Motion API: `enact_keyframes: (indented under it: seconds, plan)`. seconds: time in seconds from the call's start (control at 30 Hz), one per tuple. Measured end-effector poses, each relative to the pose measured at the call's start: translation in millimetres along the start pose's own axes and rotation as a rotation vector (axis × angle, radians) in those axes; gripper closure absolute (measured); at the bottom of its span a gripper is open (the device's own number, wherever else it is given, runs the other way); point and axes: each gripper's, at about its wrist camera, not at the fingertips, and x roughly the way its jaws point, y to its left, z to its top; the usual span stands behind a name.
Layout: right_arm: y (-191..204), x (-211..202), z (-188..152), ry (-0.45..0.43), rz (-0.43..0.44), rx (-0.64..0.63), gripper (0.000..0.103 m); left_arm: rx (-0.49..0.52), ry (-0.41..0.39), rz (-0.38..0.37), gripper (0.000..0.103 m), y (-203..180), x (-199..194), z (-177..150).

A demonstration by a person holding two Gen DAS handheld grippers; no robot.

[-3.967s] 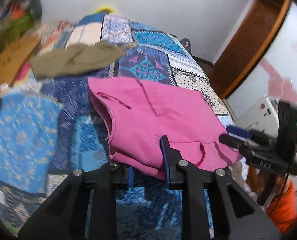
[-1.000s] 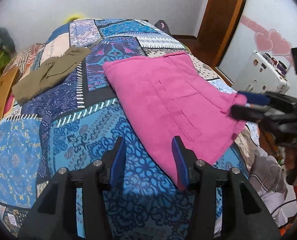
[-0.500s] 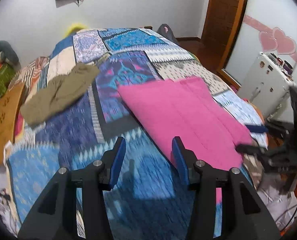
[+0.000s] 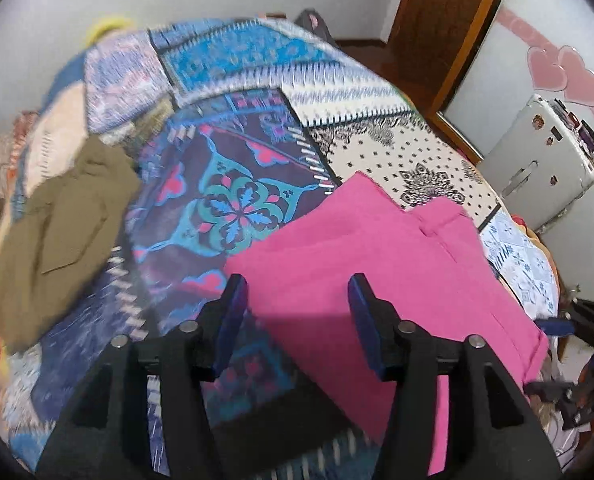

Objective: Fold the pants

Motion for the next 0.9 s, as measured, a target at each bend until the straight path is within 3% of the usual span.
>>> enact_keyframes:
  seconds: [0.07, 0.1, 0.13, 0.17, 0.27, 0.67, 0.77, 0.9]
  plan:
    - [-2, 1, 3, 0.001, -0.001, -0.010, 0.046, 0.001, 0.022, -0.030, 0.053, 4, 12, 5]
    - [-3, 1, 4, 0.002, -0.008, -0.016, 0.046, 0.006, 0.028, -0.054, 0.061, 6, 17, 5]
    - [-4, 3, 6, 0.004, -0.015, -0.020, 0.046, 0.020, 0.034, -0.054, 0.077, 6, 20, 4]
    - [-6, 4, 9, 0.006, -0.025, -0.029, 0.046, 0.041, 0.048, -0.018, 0.080, 5, 25, 1]
    - [-14, 11, 18, 0.016, -0.059, -0.055, 0.046, 0.062, 0.044, 0.023, 0.080, 10, 23, -9]
    - [-46, 70, 80, 0.055, -0.172, -0.167, 0.046, -0.099, -0.006, 0.121, 0.079, 44, -31, -74]
    - [-47, 92, 99, 0.066, -0.188, -0.214, 0.046, -0.119, -0.019, 0.150, 0.079, 44, -42, -84]
    - [-51, 114, 120, 0.091, -0.158, -0.214, 0.046, -0.182, -0.027, 0.132, 0.080, 56, -55, -98]
